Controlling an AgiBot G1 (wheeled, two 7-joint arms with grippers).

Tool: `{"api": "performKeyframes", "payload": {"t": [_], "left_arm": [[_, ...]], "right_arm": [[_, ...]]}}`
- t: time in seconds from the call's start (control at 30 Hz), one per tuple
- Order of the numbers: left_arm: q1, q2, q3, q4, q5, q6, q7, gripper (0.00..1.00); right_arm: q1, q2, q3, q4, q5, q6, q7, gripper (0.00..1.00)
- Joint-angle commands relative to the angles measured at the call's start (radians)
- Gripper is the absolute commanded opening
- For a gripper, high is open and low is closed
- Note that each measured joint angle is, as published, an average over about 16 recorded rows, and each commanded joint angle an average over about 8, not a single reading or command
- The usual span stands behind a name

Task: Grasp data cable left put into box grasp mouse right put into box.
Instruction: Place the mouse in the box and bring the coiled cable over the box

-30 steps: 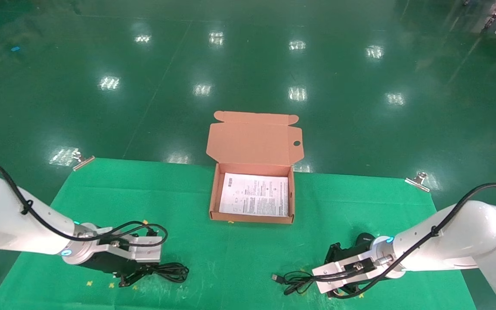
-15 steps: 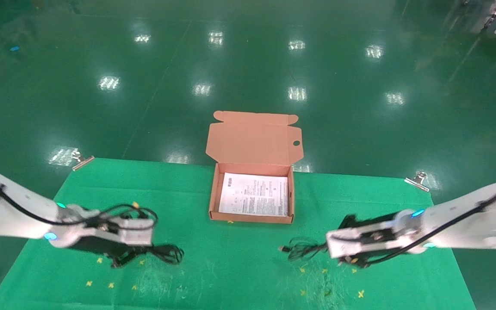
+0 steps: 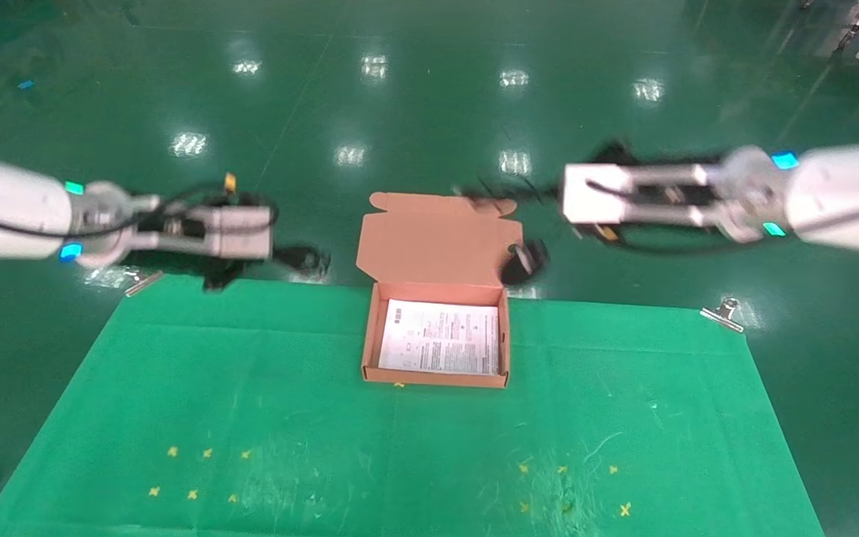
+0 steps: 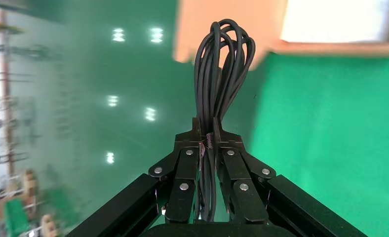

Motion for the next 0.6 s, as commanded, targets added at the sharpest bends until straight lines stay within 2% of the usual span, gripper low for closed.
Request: {"api": "performKeyframes", "payload": {"t": [0.03, 0.1, 0.27, 0.6], "left_arm": [[-0.03, 0.033, -0.007, 0.014, 0.027, -0.048, -0.027, 0.0], [-0.045, 0.052, -0.012, 0.031, 0.038, -0.079, -0.035, 0.0], [-0.052, 0.066, -0.02, 0.047, 0.043, -0.1, -0.045, 0.0], [-0.009, 0.058, 0.001, 0.069, 0.058, -0.074, -0.055, 0.0]], "right_arm": [[0.054, -0.07, 0.006, -0.056, 0.008, 0.041, -0.037, 0.0], [0.088, -0.112, 0.006, -0.107, 0.012, 0.055, -0.068, 0.0], [0.115, -0.143, 0.005, -0.153, 0.014, 0.06, -0.089, 0.0], [0.077, -0.156, 0.003, -0.188, 0.02, 0.082, -0.099, 0.0]]}}
